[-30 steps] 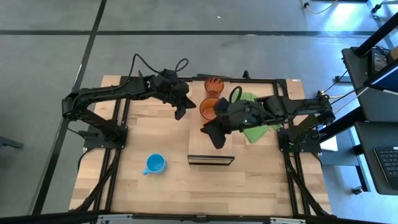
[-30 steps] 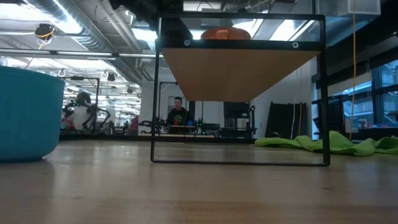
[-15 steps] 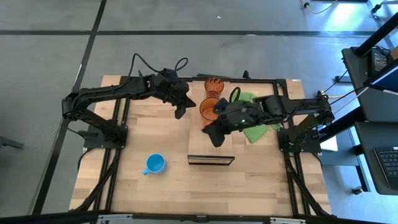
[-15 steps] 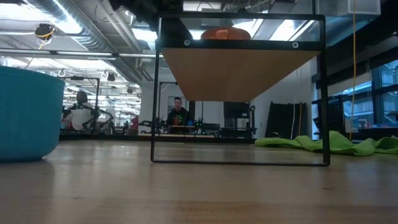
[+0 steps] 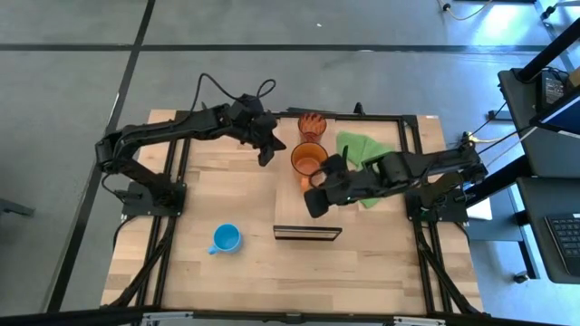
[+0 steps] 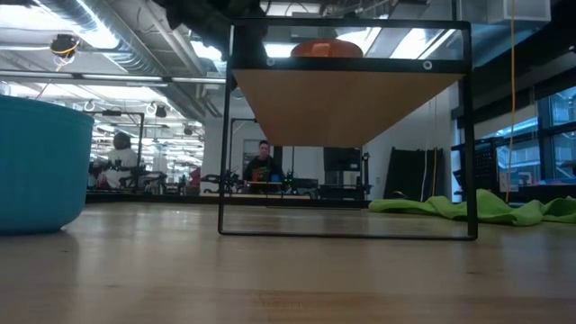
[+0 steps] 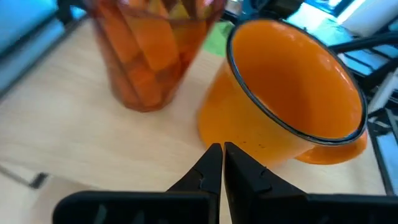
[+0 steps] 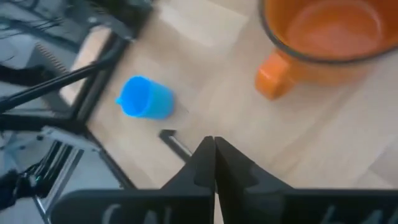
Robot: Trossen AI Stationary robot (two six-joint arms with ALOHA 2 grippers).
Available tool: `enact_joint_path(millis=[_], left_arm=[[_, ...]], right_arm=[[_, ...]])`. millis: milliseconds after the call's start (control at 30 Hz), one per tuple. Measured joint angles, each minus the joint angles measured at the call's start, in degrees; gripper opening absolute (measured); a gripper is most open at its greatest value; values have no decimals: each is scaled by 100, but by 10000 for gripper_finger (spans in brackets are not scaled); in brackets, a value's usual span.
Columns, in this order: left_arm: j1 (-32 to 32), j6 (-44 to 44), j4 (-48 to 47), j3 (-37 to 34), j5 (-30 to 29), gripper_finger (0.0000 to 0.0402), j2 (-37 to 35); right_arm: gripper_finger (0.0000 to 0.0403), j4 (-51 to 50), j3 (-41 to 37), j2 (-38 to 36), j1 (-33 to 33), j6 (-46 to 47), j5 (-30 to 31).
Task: Stack small to large cups/mugs on shelf
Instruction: Put the orange mug on the shelf
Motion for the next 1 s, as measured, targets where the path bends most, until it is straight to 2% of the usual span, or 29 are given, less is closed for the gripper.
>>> enact_joint_path(millis=[133, 433, 733, 1000], left_arm=[[-9, 2, 14, 0, 97, 11, 193], [-5, 147, 288, 0, 235, 11, 280], [-5, 155, 467, 0, 387, 11, 280], [-5, 157, 703, 0, 387, 11, 287]], right_arm=[[2, -19, -398, 4, -7, 425, 68], [2, 51, -1087, 0, -48, 892, 832], [1, 1012, -1769, 0, -288, 873, 1181], [0, 1792, -1823, 0, -494, 294, 1141]])
